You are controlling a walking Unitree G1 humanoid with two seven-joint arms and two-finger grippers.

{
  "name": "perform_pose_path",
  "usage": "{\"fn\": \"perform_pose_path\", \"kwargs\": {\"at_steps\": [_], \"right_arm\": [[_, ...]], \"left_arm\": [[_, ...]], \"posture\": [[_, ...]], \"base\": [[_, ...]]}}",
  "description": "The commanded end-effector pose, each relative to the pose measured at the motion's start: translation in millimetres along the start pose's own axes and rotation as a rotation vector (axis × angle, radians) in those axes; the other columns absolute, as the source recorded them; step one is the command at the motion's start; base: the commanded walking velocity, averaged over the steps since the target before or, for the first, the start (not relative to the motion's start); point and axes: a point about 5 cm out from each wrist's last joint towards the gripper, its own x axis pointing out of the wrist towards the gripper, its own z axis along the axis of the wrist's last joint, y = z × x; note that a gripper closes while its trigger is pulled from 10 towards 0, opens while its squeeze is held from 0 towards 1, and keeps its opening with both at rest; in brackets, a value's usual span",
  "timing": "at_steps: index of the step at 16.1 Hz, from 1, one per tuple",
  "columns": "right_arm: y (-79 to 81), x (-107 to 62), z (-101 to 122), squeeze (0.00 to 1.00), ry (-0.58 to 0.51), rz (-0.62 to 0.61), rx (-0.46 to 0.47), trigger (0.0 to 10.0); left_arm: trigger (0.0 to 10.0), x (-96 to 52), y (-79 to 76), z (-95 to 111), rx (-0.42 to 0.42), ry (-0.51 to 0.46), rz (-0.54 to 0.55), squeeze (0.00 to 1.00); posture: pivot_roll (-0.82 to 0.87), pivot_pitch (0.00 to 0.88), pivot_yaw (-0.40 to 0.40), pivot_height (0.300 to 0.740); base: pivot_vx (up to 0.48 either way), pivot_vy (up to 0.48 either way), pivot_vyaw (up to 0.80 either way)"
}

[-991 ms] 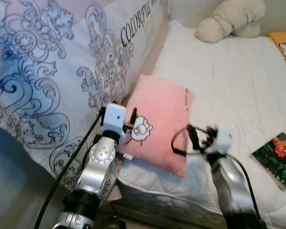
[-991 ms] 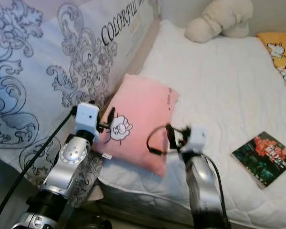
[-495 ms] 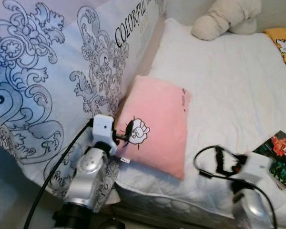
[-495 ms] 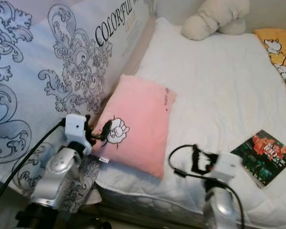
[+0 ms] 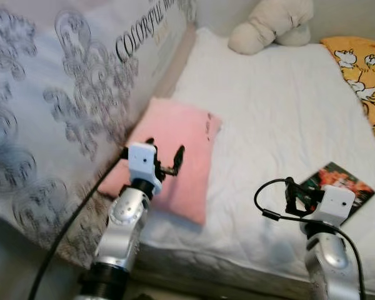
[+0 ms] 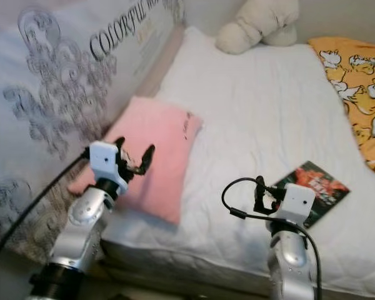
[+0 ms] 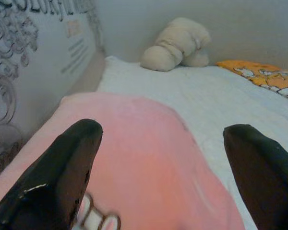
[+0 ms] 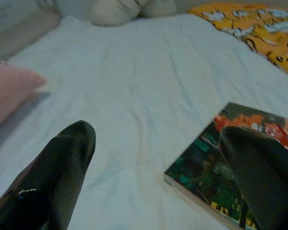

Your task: Clean up the room

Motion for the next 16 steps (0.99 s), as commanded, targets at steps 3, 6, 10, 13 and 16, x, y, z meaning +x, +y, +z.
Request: {"fn": "perform_pose_path", "kwargs": {"at_steps": [3, 6, 10, 13, 16], "right_arm": [[0.8, -1.5, 6.8, 0.0, -0.065, -0.014, -0.022, 10.0], [10.7, 3.2, 10.3, 0.0, -0.087, 0.02, -0.035, 10.0], [20.2, 8.7, 9.0, 0.0, -0.08, 0.065, -0.054, 10.0], [20.8, 8.8, 6.4, 0.0, -0.075, 0.07, -0.057, 10.0], [26.2, 12.3, 3.9, 0.0, -0.062, 0.092, -0.043, 10.0]], "left_arm": [[10.0, 6.0, -2.9, 6.7, 0.014, -0.048, -0.011, 0.0], [10.0, 11.3, -12.0, 12.5, 0.031, -0.075, -0.063, 0.0], [10.0, 22.0, -3.0, -1.7, 0.044, 0.036, -0.045, 0.0], [10.0, 24.8, 3.5, -2.6, 0.058, 0.049, -0.015, 0.0], [10.0, 31.9, 6.3, -1.1, 0.073, 0.052, -0.007, 0.0]], "posture": [[0.01, 0.0, -0.018, 0.74], [0.01, 0.0, -0.008, 0.74], [0.0, 0.0, 0.008, 0.74], [0.0, 0.0, 0.013, 0.74], [-0.01, 0.0, 0.024, 0.74]], "base": [[0.164, -0.411, 0.0], [0.252, -0.405, 0.0], [0.204, -0.293, -0.37], [0.0, 0.0, -0.74], [0.0, 0.0, -0.69]]}}
